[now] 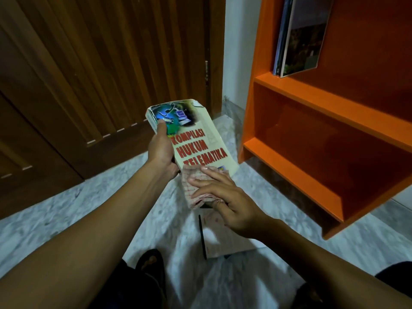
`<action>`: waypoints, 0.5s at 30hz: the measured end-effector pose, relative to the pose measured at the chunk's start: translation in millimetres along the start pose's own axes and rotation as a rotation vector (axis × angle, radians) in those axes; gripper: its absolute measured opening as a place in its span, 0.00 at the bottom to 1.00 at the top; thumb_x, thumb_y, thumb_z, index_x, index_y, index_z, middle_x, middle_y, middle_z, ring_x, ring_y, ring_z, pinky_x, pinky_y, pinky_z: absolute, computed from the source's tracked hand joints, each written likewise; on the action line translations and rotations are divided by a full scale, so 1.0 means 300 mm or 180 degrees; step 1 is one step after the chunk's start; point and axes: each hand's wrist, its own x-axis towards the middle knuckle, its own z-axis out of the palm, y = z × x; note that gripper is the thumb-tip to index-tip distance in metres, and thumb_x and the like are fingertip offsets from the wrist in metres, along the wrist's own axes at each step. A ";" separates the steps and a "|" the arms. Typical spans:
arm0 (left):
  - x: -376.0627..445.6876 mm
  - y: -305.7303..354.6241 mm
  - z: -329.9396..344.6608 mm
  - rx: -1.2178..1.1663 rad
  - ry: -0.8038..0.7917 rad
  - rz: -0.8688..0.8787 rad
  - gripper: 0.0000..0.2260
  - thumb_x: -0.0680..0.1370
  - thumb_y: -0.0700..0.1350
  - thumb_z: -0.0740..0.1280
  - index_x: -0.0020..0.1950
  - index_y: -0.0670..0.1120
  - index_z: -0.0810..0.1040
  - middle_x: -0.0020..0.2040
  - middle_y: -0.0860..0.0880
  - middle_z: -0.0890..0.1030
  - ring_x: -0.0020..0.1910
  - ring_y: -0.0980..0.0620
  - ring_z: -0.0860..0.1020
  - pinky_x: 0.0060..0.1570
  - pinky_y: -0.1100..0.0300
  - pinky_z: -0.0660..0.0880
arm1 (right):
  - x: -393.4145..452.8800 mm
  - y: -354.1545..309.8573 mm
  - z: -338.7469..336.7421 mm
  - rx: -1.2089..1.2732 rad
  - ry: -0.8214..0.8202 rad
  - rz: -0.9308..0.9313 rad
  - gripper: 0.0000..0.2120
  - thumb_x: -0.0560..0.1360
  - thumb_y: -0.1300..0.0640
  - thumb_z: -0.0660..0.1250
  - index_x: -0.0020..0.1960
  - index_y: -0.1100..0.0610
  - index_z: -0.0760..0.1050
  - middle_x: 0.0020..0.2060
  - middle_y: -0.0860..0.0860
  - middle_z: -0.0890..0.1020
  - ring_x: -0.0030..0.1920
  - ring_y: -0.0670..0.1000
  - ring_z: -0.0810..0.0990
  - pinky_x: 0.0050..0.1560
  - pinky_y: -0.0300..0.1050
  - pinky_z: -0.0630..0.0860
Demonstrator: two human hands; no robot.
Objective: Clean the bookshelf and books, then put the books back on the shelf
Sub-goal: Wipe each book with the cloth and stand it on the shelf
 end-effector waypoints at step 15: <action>-0.082 0.127 -0.014 0.1037 -0.0663 0.1016 0.17 0.83 0.55 0.58 0.66 0.46 0.73 0.52 0.39 0.85 0.48 0.41 0.85 0.49 0.45 0.83 | 0.051 0.074 -0.264 0.0953 0.1367 0.1813 0.26 0.72 0.30 0.64 0.56 0.50 0.77 0.50 0.56 0.81 0.51 0.52 0.81 0.50 0.49 0.74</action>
